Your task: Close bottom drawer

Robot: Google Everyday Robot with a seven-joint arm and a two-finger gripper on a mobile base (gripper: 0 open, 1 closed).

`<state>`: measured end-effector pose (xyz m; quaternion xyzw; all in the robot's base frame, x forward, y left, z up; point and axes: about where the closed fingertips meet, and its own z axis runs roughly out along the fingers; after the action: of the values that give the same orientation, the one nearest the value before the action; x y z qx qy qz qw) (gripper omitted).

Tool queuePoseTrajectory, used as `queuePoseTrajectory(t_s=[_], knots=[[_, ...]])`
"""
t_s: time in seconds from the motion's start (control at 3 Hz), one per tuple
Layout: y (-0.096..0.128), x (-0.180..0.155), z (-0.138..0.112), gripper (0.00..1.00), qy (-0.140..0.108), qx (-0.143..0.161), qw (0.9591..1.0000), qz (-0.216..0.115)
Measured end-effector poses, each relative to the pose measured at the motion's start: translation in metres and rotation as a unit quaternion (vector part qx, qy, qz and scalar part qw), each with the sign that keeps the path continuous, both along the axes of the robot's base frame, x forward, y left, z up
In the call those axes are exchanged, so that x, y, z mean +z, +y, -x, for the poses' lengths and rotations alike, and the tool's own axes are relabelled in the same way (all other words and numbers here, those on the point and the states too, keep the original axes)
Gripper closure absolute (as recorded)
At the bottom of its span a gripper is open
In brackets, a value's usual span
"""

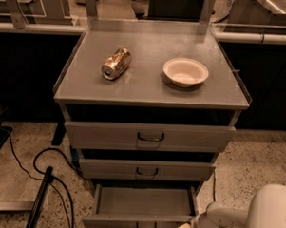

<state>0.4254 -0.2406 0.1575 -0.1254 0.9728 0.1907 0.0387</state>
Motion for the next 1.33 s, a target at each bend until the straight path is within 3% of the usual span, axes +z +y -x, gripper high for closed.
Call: queuePoseTrajectory(t_s=[1.0,1.33], knots=[[0.0001,0.0,0.0001,0.64,0.0,0.0,1.0,0.0],[0.0065,0.0046,-0.0046,0.87,-0.006,0.028,0.9994,-0.018]])
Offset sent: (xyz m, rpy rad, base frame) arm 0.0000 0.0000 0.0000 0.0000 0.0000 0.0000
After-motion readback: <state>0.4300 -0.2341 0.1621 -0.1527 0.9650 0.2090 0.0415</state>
